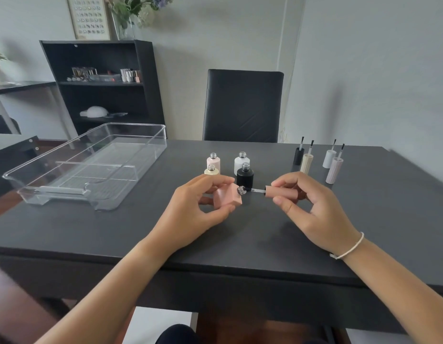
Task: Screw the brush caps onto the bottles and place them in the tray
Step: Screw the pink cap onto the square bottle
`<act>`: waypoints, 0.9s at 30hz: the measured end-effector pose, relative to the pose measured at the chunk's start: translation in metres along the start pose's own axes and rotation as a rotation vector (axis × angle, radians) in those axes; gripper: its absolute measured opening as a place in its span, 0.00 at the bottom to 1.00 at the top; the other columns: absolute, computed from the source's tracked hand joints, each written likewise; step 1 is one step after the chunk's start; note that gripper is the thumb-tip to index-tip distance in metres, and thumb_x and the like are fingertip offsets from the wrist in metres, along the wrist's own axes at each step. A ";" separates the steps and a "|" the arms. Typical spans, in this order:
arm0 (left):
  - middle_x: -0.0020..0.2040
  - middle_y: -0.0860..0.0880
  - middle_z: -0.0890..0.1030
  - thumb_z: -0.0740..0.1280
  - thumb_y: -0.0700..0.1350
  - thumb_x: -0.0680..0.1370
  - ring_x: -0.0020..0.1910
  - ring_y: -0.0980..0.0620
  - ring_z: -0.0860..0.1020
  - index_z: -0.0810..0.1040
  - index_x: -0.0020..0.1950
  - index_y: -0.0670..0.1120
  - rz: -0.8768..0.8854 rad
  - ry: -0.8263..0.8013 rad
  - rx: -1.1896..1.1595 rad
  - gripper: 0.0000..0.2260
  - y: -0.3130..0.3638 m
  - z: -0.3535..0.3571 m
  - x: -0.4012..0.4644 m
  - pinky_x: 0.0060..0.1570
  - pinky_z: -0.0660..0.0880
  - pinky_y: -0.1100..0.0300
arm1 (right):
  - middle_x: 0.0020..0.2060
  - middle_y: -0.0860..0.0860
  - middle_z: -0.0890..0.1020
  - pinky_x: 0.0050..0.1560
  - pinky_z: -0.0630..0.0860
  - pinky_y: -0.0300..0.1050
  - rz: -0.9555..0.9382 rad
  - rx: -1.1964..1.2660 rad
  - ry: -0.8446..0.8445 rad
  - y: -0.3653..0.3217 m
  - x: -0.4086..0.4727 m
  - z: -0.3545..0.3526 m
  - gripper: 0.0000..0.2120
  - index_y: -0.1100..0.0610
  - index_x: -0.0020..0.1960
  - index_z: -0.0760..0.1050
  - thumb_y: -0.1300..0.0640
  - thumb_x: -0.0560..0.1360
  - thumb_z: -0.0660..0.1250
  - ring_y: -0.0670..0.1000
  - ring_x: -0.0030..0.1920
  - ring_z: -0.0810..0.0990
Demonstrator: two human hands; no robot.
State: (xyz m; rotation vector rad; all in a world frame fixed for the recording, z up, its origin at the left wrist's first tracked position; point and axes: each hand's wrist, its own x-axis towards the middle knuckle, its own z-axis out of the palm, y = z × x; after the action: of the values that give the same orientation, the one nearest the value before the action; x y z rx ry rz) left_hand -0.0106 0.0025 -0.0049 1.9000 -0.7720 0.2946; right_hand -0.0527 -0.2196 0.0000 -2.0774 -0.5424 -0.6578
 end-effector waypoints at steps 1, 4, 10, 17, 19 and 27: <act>0.52 0.58 0.80 0.73 0.41 0.70 0.50 0.57 0.79 0.77 0.56 0.55 0.002 0.001 0.003 0.17 0.000 0.000 0.000 0.49 0.77 0.66 | 0.42 0.50 0.80 0.42 0.73 0.30 -0.004 -0.006 -0.001 0.000 0.000 0.000 0.08 0.50 0.48 0.74 0.61 0.71 0.66 0.46 0.42 0.77; 0.52 0.58 0.79 0.73 0.41 0.69 0.50 0.57 0.79 0.77 0.56 0.55 0.006 0.003 0.008 0.17 0.000 0.000 0.000 0.49 0.77 0.65 | 0.42 0.49 0.80 0.42 0.73 0.31 -0.008 -0.018 0.005 0.001 0.000 0.000 0.07 0.50 0.48 0.74 0.59 0.70 0.66 0.46 0.42 0.77; 0.52 0.59 0.79 0.73 0.40 0.69 0.50 0.56 0.78 0.78 0.56 0.54 0.014 -0.010 0.024 0.18 0.000 0.000 0.000 0.48 0.76 0.66 | 0.42 0.48 0.80 0.42 0.74 0.38 -0.024 -0.060 0.017 0.002 0.000 0.001 0.07 0.51 0.48 0.74 0.57 0.70 0.66 0.48 0.41 0.76; 0.52 0.56 0.79 0.73 0.40 0.69 0.51 0.56 0.77 0.78 0.57 0.53 0.022 -0.032 0.046 0.18 -0.001 0.001 0.000 0.48 0.76 0.62 | 0.43 0.49 0.80 0.40 0.74 0.44 -0.092 -0.108 0.024 0.004 0.001 0.003 0.08 0.52 0.50 0.75 0.58 0.71 0.66 0.52 0.41 0.76; 0.52 0.56 0.79 0.73 0.40 0.69 0.51 0.55 0.77 0.78 0.57 0.53 0.037 -0.047 0.064 0.18 -0.002 0.001 0.000 0.47 0.76 0.63 | 0.43 0.49 0.79 0.39 0.74 0.43 -0.119 -0.117 0.024 0.005 0.003 0.004 0.09 0.54 0.50 0.76 0.59 0.71 0.67 0.51 0.41 0.76; 0.51 0.57 0.78 0.73 0.40 0.70 0.51 0.56 0.76 0.77 0.58 0.53 0.082 -0.075 0.113 0.18 -0.004 0.001 0.001 0.47 0.75 0.65 | 0.45 0.35 0.73 0.40 0.72 0.34 -0.211 -0.170 -0.024 0.005 0.005 0.008 0.11 0.54 0.53 0.77 0.62 0.71 0.66 0.38 0.43 0.72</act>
State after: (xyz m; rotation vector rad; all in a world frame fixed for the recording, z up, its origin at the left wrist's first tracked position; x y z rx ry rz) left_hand -0.0079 0.0022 -0.0079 1.9982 -0.9016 0.3255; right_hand -0.0443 -0.2150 -0.0038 -2.2066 -0.7489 -0.8262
